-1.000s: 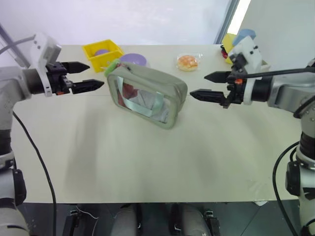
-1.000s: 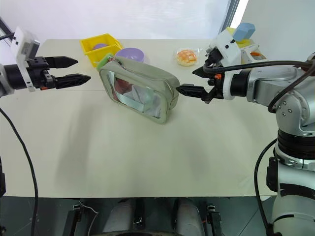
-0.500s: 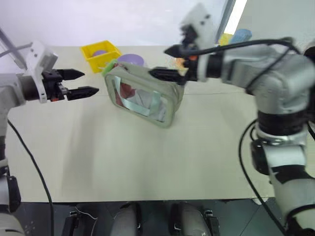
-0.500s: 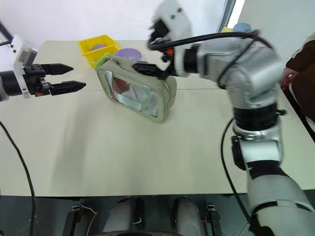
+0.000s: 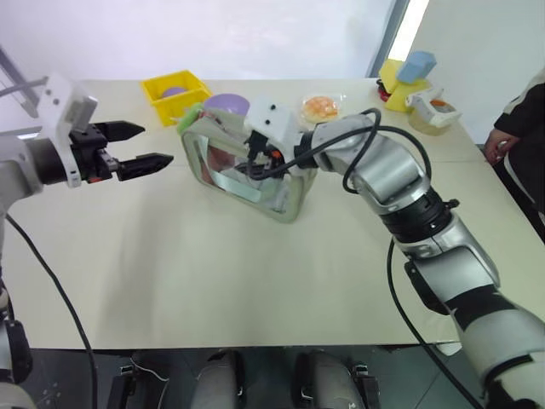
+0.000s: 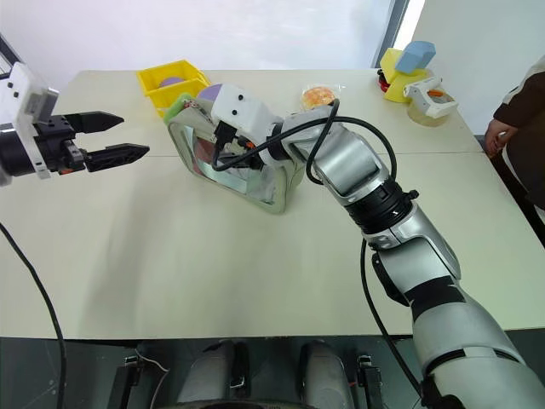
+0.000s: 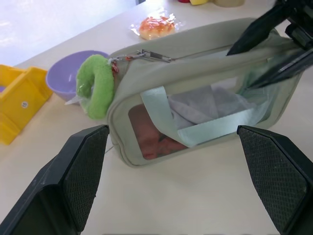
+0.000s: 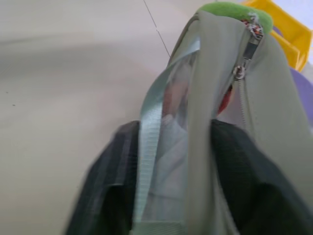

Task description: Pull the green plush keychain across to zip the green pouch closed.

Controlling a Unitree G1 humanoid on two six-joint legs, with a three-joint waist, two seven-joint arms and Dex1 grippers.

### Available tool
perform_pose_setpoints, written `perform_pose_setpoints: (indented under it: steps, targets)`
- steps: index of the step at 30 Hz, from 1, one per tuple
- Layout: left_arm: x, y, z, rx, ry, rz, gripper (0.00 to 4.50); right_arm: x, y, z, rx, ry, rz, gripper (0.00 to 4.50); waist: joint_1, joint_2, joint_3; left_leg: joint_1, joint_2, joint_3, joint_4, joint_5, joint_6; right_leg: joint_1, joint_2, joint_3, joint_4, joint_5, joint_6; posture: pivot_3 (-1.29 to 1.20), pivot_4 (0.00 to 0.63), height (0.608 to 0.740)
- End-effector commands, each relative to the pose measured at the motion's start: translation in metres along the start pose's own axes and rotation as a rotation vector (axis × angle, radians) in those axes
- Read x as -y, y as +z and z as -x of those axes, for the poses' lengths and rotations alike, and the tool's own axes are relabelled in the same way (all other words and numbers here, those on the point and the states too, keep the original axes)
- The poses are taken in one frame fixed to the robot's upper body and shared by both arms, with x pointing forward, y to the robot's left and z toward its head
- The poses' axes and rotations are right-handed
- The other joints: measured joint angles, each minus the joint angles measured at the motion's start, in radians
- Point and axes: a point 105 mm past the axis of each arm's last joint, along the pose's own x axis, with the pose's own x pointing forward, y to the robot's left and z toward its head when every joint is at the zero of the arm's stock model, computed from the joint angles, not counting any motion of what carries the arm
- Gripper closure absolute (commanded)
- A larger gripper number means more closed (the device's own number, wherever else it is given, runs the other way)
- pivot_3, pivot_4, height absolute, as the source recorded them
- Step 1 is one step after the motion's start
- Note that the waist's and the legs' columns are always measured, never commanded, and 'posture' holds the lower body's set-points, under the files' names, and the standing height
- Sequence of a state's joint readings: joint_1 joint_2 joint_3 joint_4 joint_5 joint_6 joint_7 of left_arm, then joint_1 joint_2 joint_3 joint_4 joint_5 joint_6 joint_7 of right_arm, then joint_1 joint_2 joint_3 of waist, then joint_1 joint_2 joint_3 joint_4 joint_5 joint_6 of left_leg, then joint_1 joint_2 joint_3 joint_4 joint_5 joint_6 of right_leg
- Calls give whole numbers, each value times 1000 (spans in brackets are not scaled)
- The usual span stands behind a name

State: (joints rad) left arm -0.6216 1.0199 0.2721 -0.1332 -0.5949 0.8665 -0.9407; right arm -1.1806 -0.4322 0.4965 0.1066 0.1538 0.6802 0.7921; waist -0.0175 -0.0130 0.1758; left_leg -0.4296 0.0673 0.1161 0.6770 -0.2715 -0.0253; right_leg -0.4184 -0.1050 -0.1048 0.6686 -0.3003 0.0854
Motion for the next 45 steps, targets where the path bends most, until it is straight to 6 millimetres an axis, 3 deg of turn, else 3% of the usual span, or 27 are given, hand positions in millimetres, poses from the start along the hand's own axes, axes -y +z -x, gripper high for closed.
perform_pose_setpoints:
  steps: [1, 6, 11, 15, 32, 35, 38, 42, 45]
  targets:
    - [-3, 11, 9, 31, 41, -43, 0, 1, 11, 4, 43, 16, 180, 4458, 0, 0, 0, 0, 0, 0, 0, 0, 0, 0, 0, 0, 0, 0, 0, 0, 150, 739]
    - [-11, 13, 14, 28, 66, -55, 0, 2, 16, 21, 100, 65, 324, 4458, 0, 0, 0, 0, 0, 0, 0, 0, 0, 0, 0, 0, 0, 0, 0, 0, 150, 739]
    - [-21, 17, 19, 36, 98, -63, 0, 3, 7, 47, 124, 138, 292, 4458, 6, 0, 0, 0, 0, 0, 1, 0, 0, 0, 0, 0, 0, 0, 0, 0, 150, 739]
    - [-19, 17, 13, 42, 81, -67, 0, -13, 5, 41, 154, 183, 260, 4458, -1, 0, 0, 0, 0, 0, 2, 0, 1, 1, 0, 0, 0, 0, 0, 0, 150, 739]
    - [-18, 19, 2, 47, 40, -72, 0, -23, -2, 39, 196, 192, 230, 4458, 1, 0, 0, 0, 1, 1, 3, 0, 0, 1, 1, 0, 1, 0, 0, 0, 150, 739]
    - [-18, 20, -1, 50, 36, -73, 0, -20, -4, 39, 187, 170, 203, 3443, 3, 0, 0, 0, 1, 1, 3, 0, 0, 1, 1, 0, 1, 0, 0, 0, 150, 739]
    - [-22, 18, 2, 45, 45, -72, 0, -8, 2, 53, 176, 117, 222, 2024, 3, 0, 0, 0, 1, 1, 4, 0, 0, 1, 1, 0, 2, 0, 0, 0, 150, 739]
    - [-37, 13, 12, 26, 99, -71, 0, 6, 5, 87, 129, 67, 244, 2024, 9, 0, 0, 0, 1, 1, 4, 0, 1, 1, 1, 0, 1, 0, 0, 0, 150, 739]
    - [-41, 10, 14, 19, 107, -75, 0, 5, 1, 98, 98, 64, 237, 2024, 6, 0, 0, 0, 1, 1, 4, -1, 1, 1, 1, 0, 1, 0, 0, 0, 150, 739]
